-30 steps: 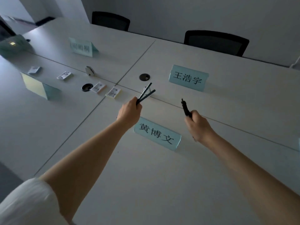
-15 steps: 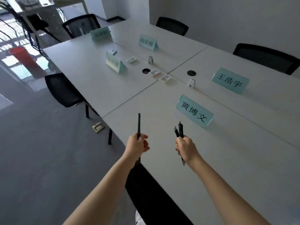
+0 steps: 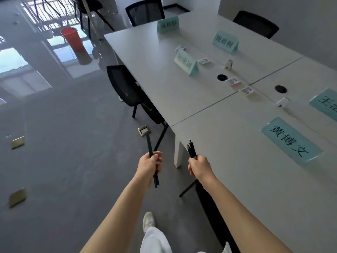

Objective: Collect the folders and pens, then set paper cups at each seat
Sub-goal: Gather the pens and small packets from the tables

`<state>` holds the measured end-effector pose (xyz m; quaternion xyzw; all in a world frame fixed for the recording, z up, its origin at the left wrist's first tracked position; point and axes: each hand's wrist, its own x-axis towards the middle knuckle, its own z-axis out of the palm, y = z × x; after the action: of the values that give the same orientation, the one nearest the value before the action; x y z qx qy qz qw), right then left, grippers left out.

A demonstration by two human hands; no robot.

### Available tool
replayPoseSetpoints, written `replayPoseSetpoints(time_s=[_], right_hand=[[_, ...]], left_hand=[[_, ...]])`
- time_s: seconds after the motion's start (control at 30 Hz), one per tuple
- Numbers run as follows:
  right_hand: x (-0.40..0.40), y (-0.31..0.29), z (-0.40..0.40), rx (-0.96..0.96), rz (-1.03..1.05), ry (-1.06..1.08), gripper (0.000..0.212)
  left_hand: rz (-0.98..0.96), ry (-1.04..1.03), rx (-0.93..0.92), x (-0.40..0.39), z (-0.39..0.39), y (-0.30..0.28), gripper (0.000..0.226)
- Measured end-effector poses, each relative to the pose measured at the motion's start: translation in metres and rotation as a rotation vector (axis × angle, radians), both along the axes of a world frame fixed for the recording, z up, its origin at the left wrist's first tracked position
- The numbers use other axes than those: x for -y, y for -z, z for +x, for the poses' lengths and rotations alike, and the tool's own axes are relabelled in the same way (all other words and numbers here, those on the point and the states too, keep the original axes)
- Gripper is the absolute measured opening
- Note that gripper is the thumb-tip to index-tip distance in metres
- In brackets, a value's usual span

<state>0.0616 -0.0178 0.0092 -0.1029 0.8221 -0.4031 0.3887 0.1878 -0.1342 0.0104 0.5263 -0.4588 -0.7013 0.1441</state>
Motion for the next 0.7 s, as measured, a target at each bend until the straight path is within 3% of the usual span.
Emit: replayPoseSetpoints(time_s=[0.17, 0.33, 0.7], right_hand=[[0.104, 0.000, 0.027, -0.045, 0.026, -0.009, 0.017], [0.156, 0.001, 0.028, -0.051, 0.015, 0.075, 0.017], [0.192, 0.008, -0.070, -0.162, -0.024, 0.264, 0.023]], left_hand=[[-0.001, 0.043, 0.046, 0.111, 0.031, 0.002, 0.029], [-0.033, 0.129, 0.082, 0.178, 0.028, 0.002, 0.028], [0.110, 0.318, -0.029, 0.239, -0.096, 0.004, 0.007]])
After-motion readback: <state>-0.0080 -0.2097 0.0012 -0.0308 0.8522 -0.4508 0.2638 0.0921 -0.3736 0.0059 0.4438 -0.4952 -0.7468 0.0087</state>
